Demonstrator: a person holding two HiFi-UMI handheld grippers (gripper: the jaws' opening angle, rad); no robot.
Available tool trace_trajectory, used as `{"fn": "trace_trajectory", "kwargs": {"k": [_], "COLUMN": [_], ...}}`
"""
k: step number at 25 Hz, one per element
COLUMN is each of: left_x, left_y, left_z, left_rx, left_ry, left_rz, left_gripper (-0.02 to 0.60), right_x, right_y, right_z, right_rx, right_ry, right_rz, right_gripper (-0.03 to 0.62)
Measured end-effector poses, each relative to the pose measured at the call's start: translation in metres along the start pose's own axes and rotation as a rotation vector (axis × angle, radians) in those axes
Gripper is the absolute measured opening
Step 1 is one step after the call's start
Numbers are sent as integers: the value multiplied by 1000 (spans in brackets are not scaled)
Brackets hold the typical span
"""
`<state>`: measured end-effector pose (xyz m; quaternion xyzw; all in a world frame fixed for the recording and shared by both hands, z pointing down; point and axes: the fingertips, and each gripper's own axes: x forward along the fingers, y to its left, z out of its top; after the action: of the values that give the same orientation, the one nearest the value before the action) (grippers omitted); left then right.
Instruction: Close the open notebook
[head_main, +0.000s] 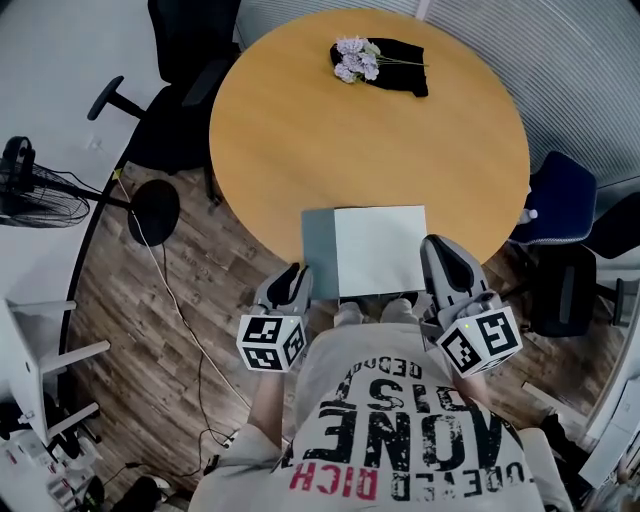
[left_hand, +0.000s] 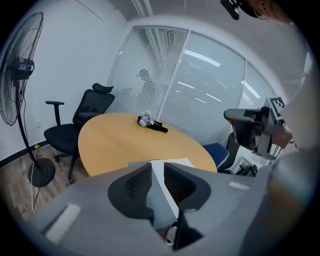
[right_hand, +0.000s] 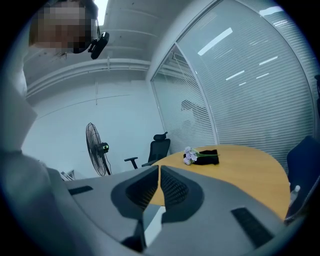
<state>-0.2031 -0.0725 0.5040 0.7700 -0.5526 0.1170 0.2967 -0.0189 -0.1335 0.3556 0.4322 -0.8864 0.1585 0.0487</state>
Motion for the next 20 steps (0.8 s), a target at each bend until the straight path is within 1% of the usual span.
{"fn": "trace_trajectory", "kwargs": {"k": [7, 11, 20], "left_x": [13, 23, 38], "left_y": [12, 20, 27], "left_z": [-32, -58, -98], "left_rx": [-51, -93, -164], "left_ry": [89, 165, 299], "left_rz": [-10, -20, -73], "left_gripper": [91, 97, 141], "right_x": [1, -1, -3], "right_y": [-1, -5, -12], "right_z": [-2, 1, -5], "right_rx": [-1, -6, -3], "right_ry": [10, 7, 28], "right_rz": [-17, -29, -49], "right_gripper": [20, 20, 20]}}
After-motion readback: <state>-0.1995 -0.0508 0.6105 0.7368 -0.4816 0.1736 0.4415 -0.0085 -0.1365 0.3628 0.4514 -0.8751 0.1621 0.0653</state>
